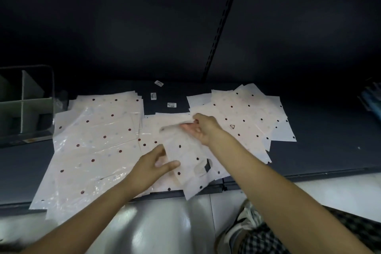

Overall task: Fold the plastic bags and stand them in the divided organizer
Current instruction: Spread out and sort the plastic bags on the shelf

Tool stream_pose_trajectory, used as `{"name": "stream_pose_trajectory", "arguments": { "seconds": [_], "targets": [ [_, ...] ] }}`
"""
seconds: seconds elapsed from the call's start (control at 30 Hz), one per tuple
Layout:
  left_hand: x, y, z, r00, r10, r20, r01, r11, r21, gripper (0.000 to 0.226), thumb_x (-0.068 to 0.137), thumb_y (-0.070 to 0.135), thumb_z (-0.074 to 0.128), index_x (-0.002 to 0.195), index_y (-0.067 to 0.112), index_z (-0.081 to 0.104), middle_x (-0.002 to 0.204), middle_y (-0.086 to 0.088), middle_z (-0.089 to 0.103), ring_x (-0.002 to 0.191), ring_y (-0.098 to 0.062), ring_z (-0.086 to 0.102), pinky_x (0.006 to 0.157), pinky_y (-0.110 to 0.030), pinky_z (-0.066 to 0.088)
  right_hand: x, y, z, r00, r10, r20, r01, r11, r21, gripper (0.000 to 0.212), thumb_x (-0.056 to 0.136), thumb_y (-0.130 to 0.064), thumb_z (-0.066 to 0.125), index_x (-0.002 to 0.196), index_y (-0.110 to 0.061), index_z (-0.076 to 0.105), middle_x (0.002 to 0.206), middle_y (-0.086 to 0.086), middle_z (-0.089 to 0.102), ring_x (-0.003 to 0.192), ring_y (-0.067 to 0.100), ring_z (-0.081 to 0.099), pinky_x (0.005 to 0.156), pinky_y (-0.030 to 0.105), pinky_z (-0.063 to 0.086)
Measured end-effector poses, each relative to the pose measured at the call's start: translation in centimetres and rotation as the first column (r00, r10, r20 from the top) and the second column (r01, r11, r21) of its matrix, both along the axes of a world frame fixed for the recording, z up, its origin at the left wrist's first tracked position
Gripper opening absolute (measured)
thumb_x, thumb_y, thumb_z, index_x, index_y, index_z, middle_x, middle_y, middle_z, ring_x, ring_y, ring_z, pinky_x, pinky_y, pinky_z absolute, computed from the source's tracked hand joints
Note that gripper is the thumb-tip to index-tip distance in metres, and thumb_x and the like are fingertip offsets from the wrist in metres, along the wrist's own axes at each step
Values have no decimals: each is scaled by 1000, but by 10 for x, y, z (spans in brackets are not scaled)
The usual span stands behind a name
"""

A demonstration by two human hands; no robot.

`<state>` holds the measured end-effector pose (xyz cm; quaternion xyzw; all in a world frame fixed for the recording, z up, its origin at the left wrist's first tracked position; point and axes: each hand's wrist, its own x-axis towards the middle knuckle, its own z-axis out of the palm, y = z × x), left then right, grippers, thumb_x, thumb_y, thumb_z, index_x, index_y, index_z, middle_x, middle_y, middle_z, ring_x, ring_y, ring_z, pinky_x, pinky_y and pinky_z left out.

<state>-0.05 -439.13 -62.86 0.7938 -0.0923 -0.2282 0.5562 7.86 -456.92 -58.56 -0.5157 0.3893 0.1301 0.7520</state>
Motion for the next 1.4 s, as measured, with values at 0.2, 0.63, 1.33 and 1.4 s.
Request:
{"name": "stream_pose_trajectory", "arguments": {
  "seconds": [0.2,0.63,1.33,1.4],
  "targets": [
    [18,-17,-7,931,353,-95,-348,935,63,48,83,6,68,123,11,43,105,-16,66,95,-36,63,87,-45,51,-8,16,-26,992,126,-11,-123,942,-313,24,97,-31,47,95,-7,51,97,15,66,76,21,63,69,30,54],
    [42,-5,-28,852,343,395,-496,768,404,93,76,19,76,149,10,19,146,-23,27,131,-41,26,103,-52,35,-43,-61,-77,808,584,-83,-184,115,-976,41,96,-24,49,134,-10,45,137,8,48,127,21,38,90,23,38],
    [37,-41,13,944,199,-263,-263,935,-237,100,64,57,67,147,35,15,133,8,46,117,-13,54,94,-30,44,-51,-54,-36,605,776,178,-200,364,-910,17,100,-11,40,114,-10,51,111,-2,66,85,8,61,72,25,48],
    [41,-39,22,885,280,-371,-402,862,-308,94,65,52,71,144,28,25,124,2,55,109,-19,60,85,-34,52,-57,-33,-36,459,881,111,-274,259,-926,19,100,-18,43,116,-14,52,127,-2,60,112,13,57,93,28,45]
  ]
}}
